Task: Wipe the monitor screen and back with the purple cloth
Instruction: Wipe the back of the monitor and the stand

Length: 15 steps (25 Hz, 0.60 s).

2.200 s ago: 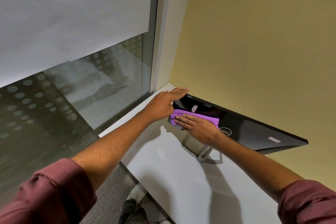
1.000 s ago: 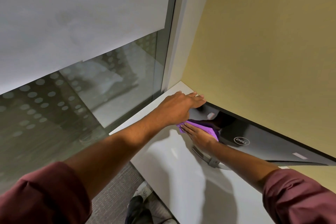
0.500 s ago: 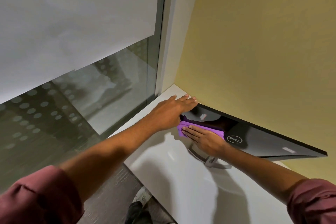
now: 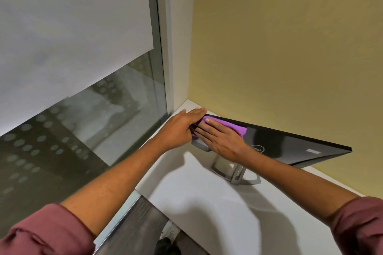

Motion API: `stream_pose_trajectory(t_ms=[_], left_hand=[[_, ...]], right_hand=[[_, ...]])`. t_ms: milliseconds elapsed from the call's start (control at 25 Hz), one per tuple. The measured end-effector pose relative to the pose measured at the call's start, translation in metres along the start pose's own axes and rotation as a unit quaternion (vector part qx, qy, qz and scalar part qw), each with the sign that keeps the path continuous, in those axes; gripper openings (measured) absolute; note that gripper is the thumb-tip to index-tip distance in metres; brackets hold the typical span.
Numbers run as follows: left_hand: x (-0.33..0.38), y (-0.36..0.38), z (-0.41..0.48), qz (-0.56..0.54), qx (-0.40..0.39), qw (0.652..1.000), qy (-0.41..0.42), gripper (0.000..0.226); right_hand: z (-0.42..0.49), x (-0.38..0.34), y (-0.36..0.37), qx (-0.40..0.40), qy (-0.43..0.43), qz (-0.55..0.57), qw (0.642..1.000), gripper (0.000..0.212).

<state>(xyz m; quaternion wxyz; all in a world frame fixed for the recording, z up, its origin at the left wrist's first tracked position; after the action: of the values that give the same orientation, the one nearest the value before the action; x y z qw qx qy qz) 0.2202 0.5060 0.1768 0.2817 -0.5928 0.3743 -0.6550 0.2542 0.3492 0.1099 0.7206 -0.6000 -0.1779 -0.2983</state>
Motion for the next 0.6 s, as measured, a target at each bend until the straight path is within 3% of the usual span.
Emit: stream_pose_trajectory(t_ms=[200,320,600], left_hand=[[-0.012,-0.01,-0.002,-0.092,0.021,0.993,-0.072,0.093],[-0.028,-0.004,-0.008,-0.156,0.029,0.982,-0.103,0.099],[-0.034,0.005,-0.013,-0.21,0.032,0.971,-0.114,0.101]], right_hand=[[-0.034,0.03,-0.026,0.005,0.082,0.052,0.995,0.057],[-0.062,0.05,-0.037,0.007,0.084,0.123,0.989,0.065],[-0.064,0.067,-0.042,-0.017,0.142,0.221,0.965,0.081]])
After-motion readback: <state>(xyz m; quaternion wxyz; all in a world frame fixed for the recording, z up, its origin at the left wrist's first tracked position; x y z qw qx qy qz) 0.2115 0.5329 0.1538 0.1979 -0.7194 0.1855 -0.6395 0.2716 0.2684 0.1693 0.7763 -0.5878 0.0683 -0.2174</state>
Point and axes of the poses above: each hand's wrist, its own z-axis towards the middle knuckle, its own y-axis out of the palm, x = y × z, the point moved 6 cm from there along z, towards the middle knuckle
